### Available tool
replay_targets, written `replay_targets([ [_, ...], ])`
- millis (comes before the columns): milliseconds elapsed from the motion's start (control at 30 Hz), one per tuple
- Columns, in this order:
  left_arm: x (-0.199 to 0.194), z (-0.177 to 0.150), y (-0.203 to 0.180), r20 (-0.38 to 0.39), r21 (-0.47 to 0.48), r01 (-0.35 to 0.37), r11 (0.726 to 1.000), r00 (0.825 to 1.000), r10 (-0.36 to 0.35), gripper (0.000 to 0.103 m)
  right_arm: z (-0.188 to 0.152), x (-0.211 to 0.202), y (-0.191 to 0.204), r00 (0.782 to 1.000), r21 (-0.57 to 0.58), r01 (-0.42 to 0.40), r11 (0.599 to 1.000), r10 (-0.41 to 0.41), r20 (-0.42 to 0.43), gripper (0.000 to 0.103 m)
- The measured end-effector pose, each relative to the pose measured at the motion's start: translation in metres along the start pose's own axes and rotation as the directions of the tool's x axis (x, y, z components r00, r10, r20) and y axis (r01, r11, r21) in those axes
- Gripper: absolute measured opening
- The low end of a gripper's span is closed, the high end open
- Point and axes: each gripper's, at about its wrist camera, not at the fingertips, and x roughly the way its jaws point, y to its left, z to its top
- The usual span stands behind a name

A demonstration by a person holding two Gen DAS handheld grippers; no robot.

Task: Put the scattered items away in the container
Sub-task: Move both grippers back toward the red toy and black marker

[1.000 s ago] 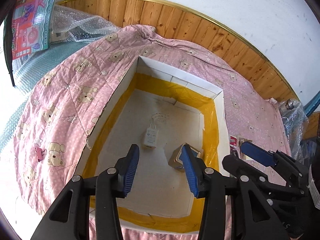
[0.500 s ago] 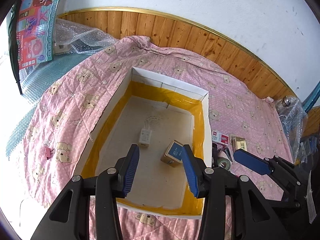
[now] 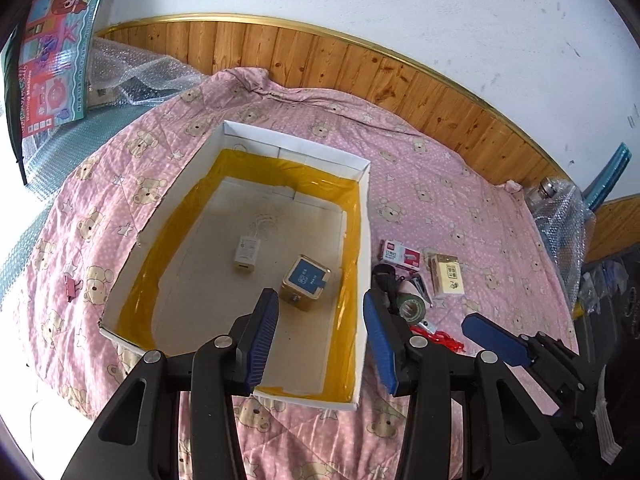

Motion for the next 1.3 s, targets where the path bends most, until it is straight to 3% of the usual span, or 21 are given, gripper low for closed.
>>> replay_targets([
  [133,0.001,-0.010,-0.020,-0.010,0.061,0.028,0.998,1.000,-0.028,0.046,-0.016,0.003,-0.016,0.999,0.036,0.023,0.999,-0.022,-0.035,0.054],
  [600,0.033,-0.027,-0.037,-0.084,0.065,0.101,0.993,0.992,-0.096,0.046,-0.043,0.023,-0.062,0.994,0.134,0.038,0.990,-0.023,-0.108,0.054],
  [833,0.040,-0.036,-0.066,-0.119,0.144,0.191,0.971,0.977,-0.175,0.046,-0.054,0.027,-0.096,0.990,0.208,0.073,0.975,-0.047,-0.130,0.054],
  [1100,0.059,-0.042,-0.090,-0.179,0.187,0.235,0.954,0.963,-0.202,0.046,-0.062,0.027,-0.127,0.988,0.271,0.106,0.957,-0.071,-0.137,0.054],
  [1300,0.069,-0.046,-0.098,-0.209,0.198,0.242,0.950,0.957,-0.200,0.046,-0.070,0.034,-0.142,0.985,0.295,0.111,0.949,-0.066,-0.159,0.045],
])
